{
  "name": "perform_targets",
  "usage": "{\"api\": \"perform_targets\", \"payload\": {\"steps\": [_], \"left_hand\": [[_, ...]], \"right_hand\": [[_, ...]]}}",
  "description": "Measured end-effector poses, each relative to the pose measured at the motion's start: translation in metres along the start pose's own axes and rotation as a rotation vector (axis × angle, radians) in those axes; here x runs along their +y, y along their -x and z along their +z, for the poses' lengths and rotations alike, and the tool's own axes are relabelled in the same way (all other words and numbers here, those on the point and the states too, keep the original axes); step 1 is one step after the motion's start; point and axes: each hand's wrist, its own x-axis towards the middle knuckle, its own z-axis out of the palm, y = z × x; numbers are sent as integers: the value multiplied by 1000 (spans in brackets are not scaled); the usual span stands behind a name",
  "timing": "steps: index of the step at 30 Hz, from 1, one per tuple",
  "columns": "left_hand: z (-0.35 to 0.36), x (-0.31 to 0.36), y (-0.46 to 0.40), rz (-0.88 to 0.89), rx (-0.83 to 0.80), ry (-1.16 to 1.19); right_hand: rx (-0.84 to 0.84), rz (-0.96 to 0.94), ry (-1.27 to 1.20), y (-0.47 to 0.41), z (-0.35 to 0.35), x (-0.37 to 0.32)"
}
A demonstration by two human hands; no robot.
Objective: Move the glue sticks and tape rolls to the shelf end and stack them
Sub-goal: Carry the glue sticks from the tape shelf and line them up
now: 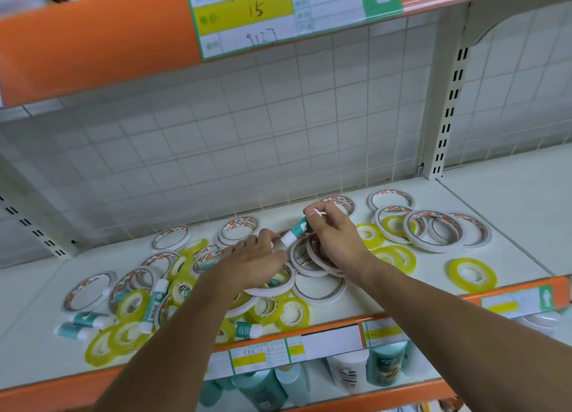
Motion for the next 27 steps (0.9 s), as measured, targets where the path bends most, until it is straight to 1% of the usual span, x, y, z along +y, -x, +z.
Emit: {"api": "perform_targets", "payload": {"steps": [2, 4, 6, 7, 9, 12, 15, 17, 21, 24, 27], "left_hand": [[-3, -2, -6, -24, -4, 128], [-5, -4, -11, -27, 33, 217], [-7, -4, -12, -22, 50, 202], [-7, -3, -11, -1, 83, 185], [-7, 0, -11, 55, 219, 169], [-8, 4, -14, 138, 468, 219], [-9, 7, -15, 206, 553, 227], [-8, 10, -13, 235, 569, 250], [-6, 14, -13, 181, 573, 383], [-7, 16, -14, 108, 490, 441], [-10, 17, -16, 71, 342, 491]], "right_hand": [[-3, 18, -19, 0, 0, -1], [1, 25, -44, 0, 1, -2], [11, 27, -83, -2, 1, -4], [24, 36, -113, -3, 0, -6], [43, 66, -193, -4, -3, -13], [47, 108, -278, -3, -8, -22], [53, 116, -282, -3, -12, -28], [81, 110, -280, -5, -14, -34], [117, 167, -235, -15, -16, -42], [72, 293, -197, -16, -16, -56], [32, 353, -66, -16, -19, -68]]}}
